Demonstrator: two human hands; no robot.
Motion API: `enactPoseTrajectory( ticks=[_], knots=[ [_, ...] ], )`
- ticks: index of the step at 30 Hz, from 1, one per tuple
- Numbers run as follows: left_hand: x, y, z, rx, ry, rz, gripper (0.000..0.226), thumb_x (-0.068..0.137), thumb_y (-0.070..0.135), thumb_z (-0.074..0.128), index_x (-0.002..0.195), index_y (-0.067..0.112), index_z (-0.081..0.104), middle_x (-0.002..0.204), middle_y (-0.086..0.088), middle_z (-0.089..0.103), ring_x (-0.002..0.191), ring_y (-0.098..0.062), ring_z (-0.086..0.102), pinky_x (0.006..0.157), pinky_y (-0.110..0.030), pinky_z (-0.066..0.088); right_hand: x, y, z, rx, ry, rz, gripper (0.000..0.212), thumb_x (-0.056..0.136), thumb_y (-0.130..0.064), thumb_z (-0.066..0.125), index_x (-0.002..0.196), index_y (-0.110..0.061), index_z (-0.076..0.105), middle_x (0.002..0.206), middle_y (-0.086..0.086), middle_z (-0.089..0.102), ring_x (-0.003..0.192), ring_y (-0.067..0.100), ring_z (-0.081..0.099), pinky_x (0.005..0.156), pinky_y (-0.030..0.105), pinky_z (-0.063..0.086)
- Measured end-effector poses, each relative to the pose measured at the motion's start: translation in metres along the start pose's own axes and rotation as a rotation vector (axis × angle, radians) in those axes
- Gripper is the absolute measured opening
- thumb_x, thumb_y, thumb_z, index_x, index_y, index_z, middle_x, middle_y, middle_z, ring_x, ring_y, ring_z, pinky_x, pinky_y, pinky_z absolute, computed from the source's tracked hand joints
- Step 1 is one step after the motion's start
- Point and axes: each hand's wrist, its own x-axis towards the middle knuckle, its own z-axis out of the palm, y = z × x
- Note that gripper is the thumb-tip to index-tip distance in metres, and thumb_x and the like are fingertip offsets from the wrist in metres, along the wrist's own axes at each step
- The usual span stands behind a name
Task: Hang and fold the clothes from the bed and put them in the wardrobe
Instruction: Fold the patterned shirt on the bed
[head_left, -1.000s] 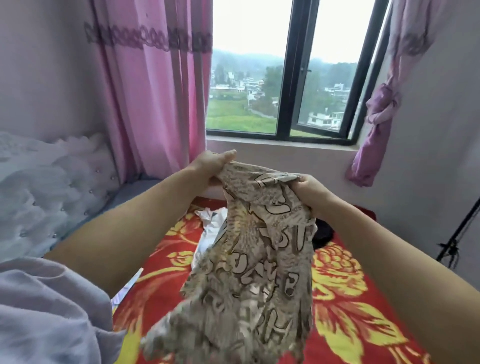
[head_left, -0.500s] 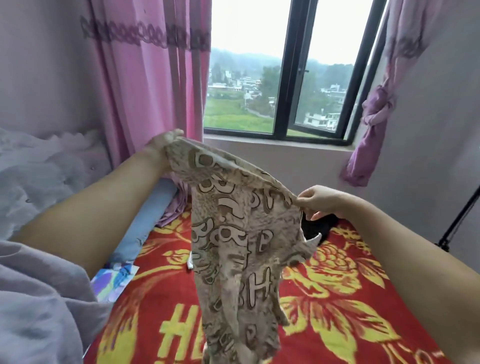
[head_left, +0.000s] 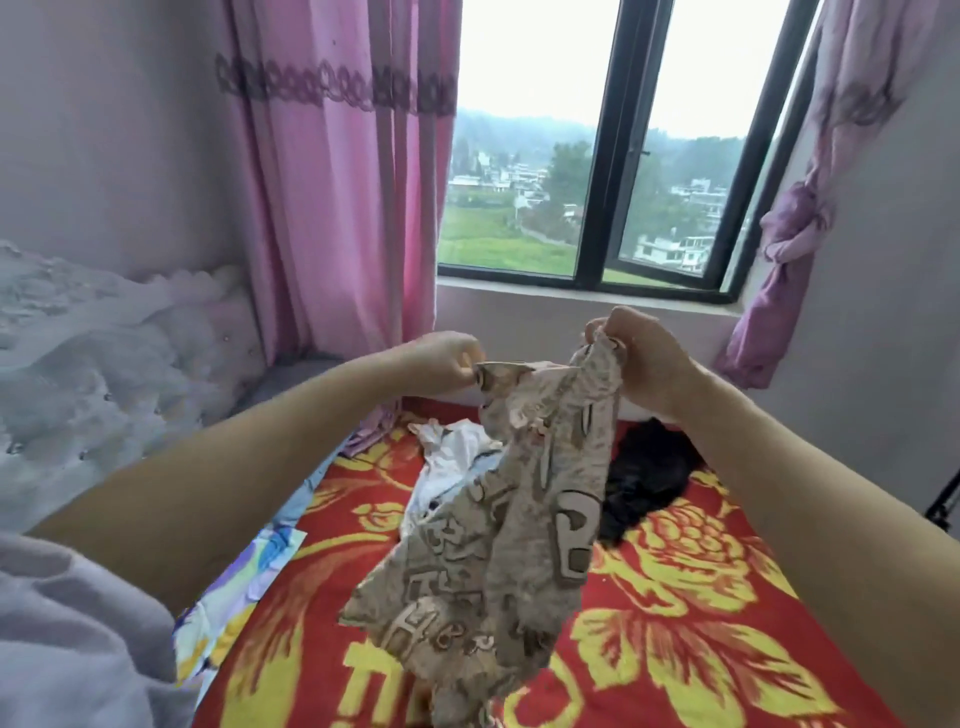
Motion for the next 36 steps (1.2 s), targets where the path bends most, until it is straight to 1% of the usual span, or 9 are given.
enactPoseTrajectory(
  ticks=[4,9,14,17,20,23,27,31,36],
  knots=[
    [0.001,0.021,0.018,-0.128,-0.034,0.268,0.079,0.082,-0.011,0.052,0.149,0.021,0.025,0.157,-0.007,0.021,0.144,-0.021,0.019,0.118,-0.03,0.016,-0.014,-0.014,0.008,0.185,-0.178,-0.005,0.027,0.069,-0.021,0.037,0.043,-0.019,0.047,0.048,-0.002,0.042,0.046,0.014,0.044,0.065,0.028,0.053],
    [-0.013,0.042,0.078,-0.445,-0.552,0.32,0.054,0.087,0.011,0.067,0.136,0.02,0.046,0.145,0.002,0.042,0.135,-0.014,0.037,0.113,-0.029,0.031,-0.031,-0.027,-0.014,0.121,-0.125,-0.113,0.024,0.069,-0.021,0.04,0.046,-0.02,0.047,0.053,-0.002,0.048,0.053,0.014,0.05,0.075,0.03,0.055],
    [-0.01,0.069,0.114,-0.888,-0.371,0.273,0.045,0.09,0.007,0.061,0.129,-0.005,0.041,0.114,-0.018,0.059,0.104,-0.023,0.056,0.097,-0.046,0.041,-0.046,-0.022,-0.046,0.148,-0.007,-0.089,0.018,0.065,-0.021,0.047,0.048,-0.018,0.052,0.06,-0.001,0.054,0.058,0.013,0.051,0.079,0.031,0.055],
    [-0.004,0.081,0.113,-0.982,-0.195,0.276,0.028,0.093,-0.006,0.051,0.12,-0.013,0.05,0.094,-0.011,0.06,0.083,-0.011,0.059,0.082,-0.028,0.047,-0.053,-0.019,-0.062,0.113,-0.002,-0.01,0.019,0.068,-0.02,0.041,0.05,-0.018,0.044,0.058,0.001,0.044,0.055,0.015,0.04,0.073,0.032,0.047],
    [0.004,0.074,0.094,-0.974,-0.085,0.212,0.017,0.096,0.006,0.051,0.097,-0.008,0.061,0.084,-0.011,0.058,0.076,-0.018,0.053,0.071,-0.025,0.046,-0.062,-0.02,-0.07,-0.274,0.22,0.092,0.022,0.076,-0.009,0.037,0.06,-0.014,0.052,0.058,0.002,0.046,0.057,0.016,0.042,0.058,0.03,0.032],
    [0.011,0.063,0.072,-0.915,-0.115,0.132,0.023,0.096,0.023,0.055,0.085,0.002,0.06,0.079,-0.012,0.049,0.074,-0.024,0.042,0.063,-0.029,0.036,-0.066,-0.02,-0.068,-0.695,0.499,0.127,0.022,0.098,-0.014,0.04,0.106,-0.01,0.06,0.101,0.006,0.064,0.094,0.02,0.059,0.078,0.031,0.047],
    [0.014,0.068,0.058,-0.854,-0.195,0.13,0.029,0.095,0.023,0.057,0.097,-0.005,0.062,0.08,-0.014,0.049,0.072,-0.025,0.041,0.063,-0.033,0.033,-0.06,-0.016,-0.018,-1.063,0.104,0.076,0.068,0.085,-0.05,0.061,0.144,-0.026,0.034,0.12,-0.01,0.057,0.109,0.007,0.057,0.088,0.024,0.046],
    [0.006,0.069,0.045,-0.807,-0.19,0.146,0.025,0.092,0.025,0.061,0.095,0.001,0.067,0.08,-0.01,0.06,0.072,-0.019,0.054,0.068,-0.031,0.044,-0.043,0.006,0.008,-1.441,0.177,0.008,0.017,0.093,-0.019,0.052,0.103,-0.011,0.064,0.094,-0.001,0.063,0.086,0.017,0.057,0.07,0.026,0.043],
    [-0.007,0.044,0.055,-0.595,-0.048,0.185,0.055,0.085,0.024,0.069,0.133,0.023,0.043,0.105,-0.004,0.061,0.092,-0.015,0.062,0.078,-0.023,0.053,-0.038,-0.017,0.019,-1.369,0.328,-0.12,0.028,0.093,-0.006,0.043,0.101,-0.006,0.069,0.098,0.005,0.065,0.09,0.021,0.059,0.076,0.03,0.048]
  ],
)
